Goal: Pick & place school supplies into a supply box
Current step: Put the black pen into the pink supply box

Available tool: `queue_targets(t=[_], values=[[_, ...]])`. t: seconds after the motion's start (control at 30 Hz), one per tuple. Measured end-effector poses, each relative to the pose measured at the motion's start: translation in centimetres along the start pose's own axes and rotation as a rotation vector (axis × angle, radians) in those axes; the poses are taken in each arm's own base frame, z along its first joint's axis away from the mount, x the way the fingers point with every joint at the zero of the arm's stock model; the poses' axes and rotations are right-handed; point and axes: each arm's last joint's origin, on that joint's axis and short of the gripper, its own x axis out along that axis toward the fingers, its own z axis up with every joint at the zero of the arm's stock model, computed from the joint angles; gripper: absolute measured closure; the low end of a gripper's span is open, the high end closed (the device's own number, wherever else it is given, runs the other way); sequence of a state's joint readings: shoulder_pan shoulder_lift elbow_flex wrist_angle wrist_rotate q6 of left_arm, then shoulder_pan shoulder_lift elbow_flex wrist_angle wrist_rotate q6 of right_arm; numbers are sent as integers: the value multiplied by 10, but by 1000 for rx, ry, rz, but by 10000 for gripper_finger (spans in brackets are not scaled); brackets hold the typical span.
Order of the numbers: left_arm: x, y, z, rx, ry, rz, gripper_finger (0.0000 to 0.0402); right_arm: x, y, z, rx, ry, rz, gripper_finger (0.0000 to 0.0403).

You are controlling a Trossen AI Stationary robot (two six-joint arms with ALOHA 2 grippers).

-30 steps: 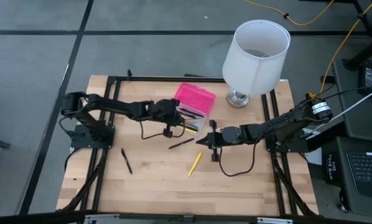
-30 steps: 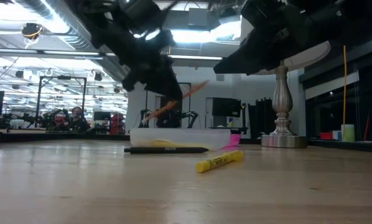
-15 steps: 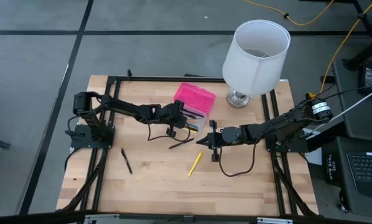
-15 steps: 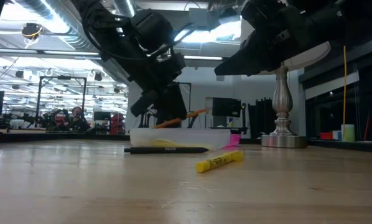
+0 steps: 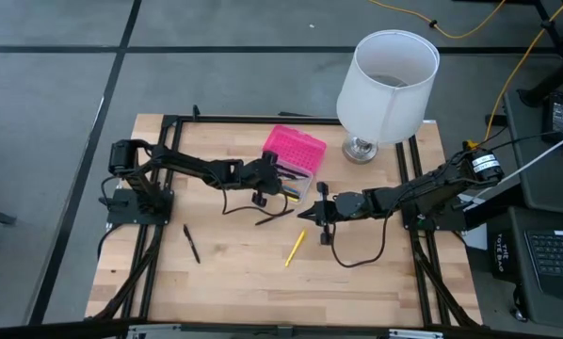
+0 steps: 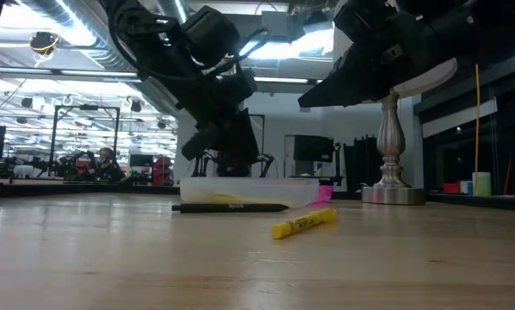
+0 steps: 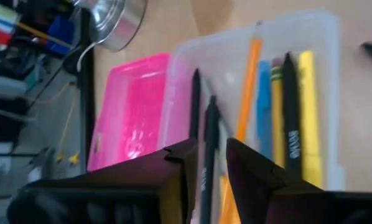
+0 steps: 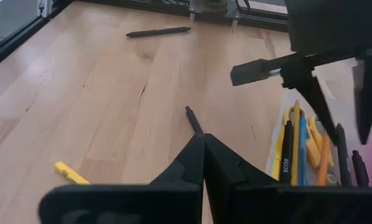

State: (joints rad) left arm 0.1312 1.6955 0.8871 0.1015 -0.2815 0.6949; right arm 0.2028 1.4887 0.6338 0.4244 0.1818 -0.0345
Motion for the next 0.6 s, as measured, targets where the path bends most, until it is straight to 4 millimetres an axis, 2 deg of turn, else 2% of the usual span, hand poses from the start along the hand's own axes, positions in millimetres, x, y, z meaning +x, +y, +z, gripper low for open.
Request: queue_targets(t=[0.13,0.27,0.43,0.6], values=[[-3,0,1,5,30,38,317,0,0,0,-1,3,0,396],[-19,4,7,-4,9,53,316,0,-3,-1,4,7,-11,395],[-50,14,11,-68,12,74,328,1,-7,-2,32,11,-22,395],[-90,22,8,-154,35,86,349,1,-7,-2,33,13,-22,395]])
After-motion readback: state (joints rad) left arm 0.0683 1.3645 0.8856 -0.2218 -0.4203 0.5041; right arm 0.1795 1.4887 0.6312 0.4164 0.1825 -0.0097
